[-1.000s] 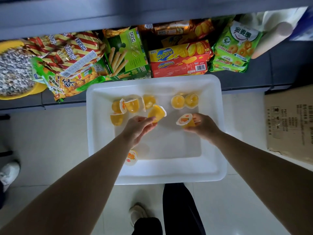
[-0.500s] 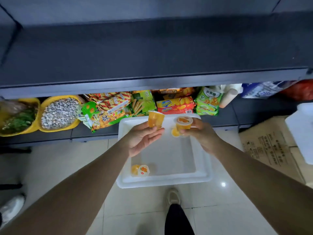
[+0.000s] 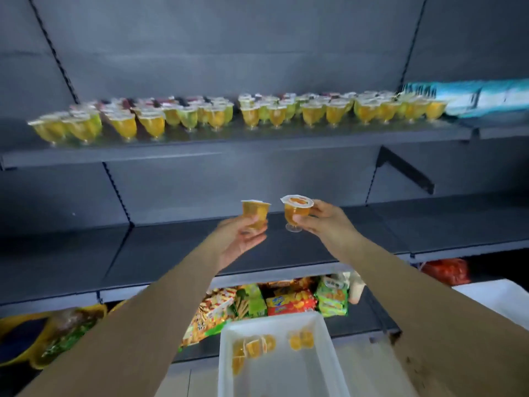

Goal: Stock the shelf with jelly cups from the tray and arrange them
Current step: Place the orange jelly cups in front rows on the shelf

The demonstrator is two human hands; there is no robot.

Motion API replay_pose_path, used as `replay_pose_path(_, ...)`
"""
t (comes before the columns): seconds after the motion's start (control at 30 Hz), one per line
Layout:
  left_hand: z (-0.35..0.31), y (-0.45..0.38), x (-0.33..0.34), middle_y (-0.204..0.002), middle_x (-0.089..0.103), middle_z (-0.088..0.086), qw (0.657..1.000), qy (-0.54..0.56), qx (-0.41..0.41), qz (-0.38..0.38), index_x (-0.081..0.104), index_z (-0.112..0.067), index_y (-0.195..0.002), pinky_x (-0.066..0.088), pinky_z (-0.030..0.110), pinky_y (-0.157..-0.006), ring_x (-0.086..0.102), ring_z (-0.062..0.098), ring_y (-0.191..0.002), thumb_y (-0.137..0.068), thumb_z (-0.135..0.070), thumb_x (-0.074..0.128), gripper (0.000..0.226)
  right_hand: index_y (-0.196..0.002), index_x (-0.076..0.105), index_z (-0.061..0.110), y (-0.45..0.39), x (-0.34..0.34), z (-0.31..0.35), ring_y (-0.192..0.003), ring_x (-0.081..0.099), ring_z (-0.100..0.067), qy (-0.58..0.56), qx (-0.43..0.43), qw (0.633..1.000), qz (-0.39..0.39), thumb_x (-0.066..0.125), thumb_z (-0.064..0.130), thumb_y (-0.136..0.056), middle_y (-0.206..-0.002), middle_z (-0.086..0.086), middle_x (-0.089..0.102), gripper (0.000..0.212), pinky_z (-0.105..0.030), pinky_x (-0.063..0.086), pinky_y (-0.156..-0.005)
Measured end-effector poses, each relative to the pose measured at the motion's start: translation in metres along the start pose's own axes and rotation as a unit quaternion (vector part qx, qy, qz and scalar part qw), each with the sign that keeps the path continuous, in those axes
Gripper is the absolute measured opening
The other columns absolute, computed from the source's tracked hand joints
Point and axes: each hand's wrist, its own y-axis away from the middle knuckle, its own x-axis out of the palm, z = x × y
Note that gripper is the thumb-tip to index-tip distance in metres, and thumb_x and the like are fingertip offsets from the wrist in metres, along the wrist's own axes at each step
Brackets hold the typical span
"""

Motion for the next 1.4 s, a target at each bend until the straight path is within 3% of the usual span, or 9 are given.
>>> replay_pose_path(0.13,-0.075,0.005,0.041,-0.078,0.067,0.006,0.994,-0.055,0.089,-0.002,0.052,0.002,-0.120,0.057,0.024,-0.070,0.065,0.011,-0.068,-0.087,0.001,0.059,0.033,-0.102,0.064,0.016,-0.016,-0.003,0.072,-0.111,0.061,-0.024,0.038,-0.040,0.998,-0.003,0.074,0.005,-0.079,-0.114,-0.007,0.068,0.028,-0.040,0.041,-0.107)
replay_pose_path(0.23,-0.121,-0.001,0.061,-0.072,0.069,0.000,0.981,-0.085,0.164,-0.059,0.058,-0.004,-0.094,0.053,0.022,-0.076,0.063,0.014,-0.076,-0.083,0.005,0.063,0.015,-0.112,0.062,0.017,-0.041,-0.003,0.113,-0.112,0.058,-0.018,0.073,-0.073,0.994,-0.022,0.075,0.012,-0.079,-0.117,-0.002,0.065,0.035,-0.038,0.039,-0.107)
replay_pose_path(0.33,-0.153,-0.020,0.061,-0.095,0.069,0.003,0.956,-0.133,0.216,-0.150,0.059,-0.009,-0.102,0.042,0.028,-0.098,0.063,0.020,-0.095,-0.078,-0.004,0.073,0.028,-0.122,0.059,0.017,-0.074,0.002,0.137,-0.111,0.054,-0.014,0.096,-0.084,0.991,-0.030,0.073,0.017,-0.082,-0.118,0.005,0.061,0.042,-0.031,0.038,-0.099)
replay_pose_path(0.47,-0.182,-0.056,0.037,-0.106,0.068,0.007,0.912,-0.210,0.237,-0.259,0.061,-0.009,-0.106,0.042,0.026,-0.080,0.064,0.011,-0.070,-0.080,-0.011,0.073,0.028,-0.117,0.060,0.017,-0.131,0.022,0.143,-0.099,0.057,-0.008,0.087,-0.098,0.991,-0.012,0.071,0.013,-0.084,-0.111,0.007,0.063,0.035,-0.022,0.041,-0.082)
replay_pose_path(0.53,-0.192,-0.076,0.023,-0.103,0.066,0.004,0.890,-0.248,0.247,-0.292,0.060,-0.006,-0.113,0.040,0.023,-0.075,0.057,0.005,-0.064,-0.082,-0.011,0.071,0.034,-0.117,0.060,0.017,-0.163,0.039,0.140,-0.101,0.057,-0.010,0.084,-0.103,0.991,0.002,0.069,0.011,-0.085,-0.112,0.005,0.063,0.034,-0.023,0.040,-0.084)
replay_pose_path(0.7,-0.206,-0.124,-0.011,-0.114,0.065,0.005,0.852,-0.338,0.226,-0.330,0.059,-0.007,-0.117,0.043,0.029,-0.088,0.058,0.021,-0.097,-0.080,-0.017,0.074,0.041,-0.114,0.056,0.022,-0.230,0.087,0.127,-0.097,0.051,-0.009,0.094,-0.093,0.991,0.020,0.069,0.012,-0.086,-0.108,0.008,0.058,0.033,-0.026,0.039,-0.086)
replay_pose_path(0.87,-0.203,-0.150,-0.034,-0.112,0.067,0.006,0.822,-0.394,0.223,-0.345,0.061,-0.010,-0.114,0.045,0.032,-0.090,0.059,0.024,-0.101,-0.079,-0.022,0.074,0.039,-0.117,0.058,0.015,-0.269,0.115,0.101,-0.098,0.053,-0.008,0.132,-0.085,0.987,0.040,0.070,0.015,-0.084,-0.110,0.008,0.060,0.036,-0.024,0.040,-0.083)
replay_pose_path(1.03,-0.201,-0.158,-0.043,-0.109,0.069,0.002,0.826,-0.376,0.227,-0.353,0.065,-0.013,-0.112,0.046,0.031,-0.090,0.061,0.021,-0.101,-0.079,-0.023,0.074,0.035,-0.112,0.057,0.018,-0.281,0.118,0.093,-0.093,0.052,-0.006,0.155,-0.103,0.982,0.038,0.070,0.017,-0.085,-0.092,0.017,0.052,0.030,-0.022,0.039,-0.080)
replay_pose_path(1.4,-0.201,-0.139,-0.038,-0.116,0.066,0.000,0.853,-0.372,0.192,-0.311,0.064,-0.014,-0.114,0.044,0.037,-0.102,0.059,0.019,-0.112,-0.078,-0.022,0.076,0.039,-0.127,0.053,0.011,-0.274,0.108,0.095,-0.106,0.056,-0.013,0.150,-0.075,0.985,0.047,0.071,0.014,-0.084,-0.124,-0.001,0.059,0.047,-0.025,0.042,-0.085)
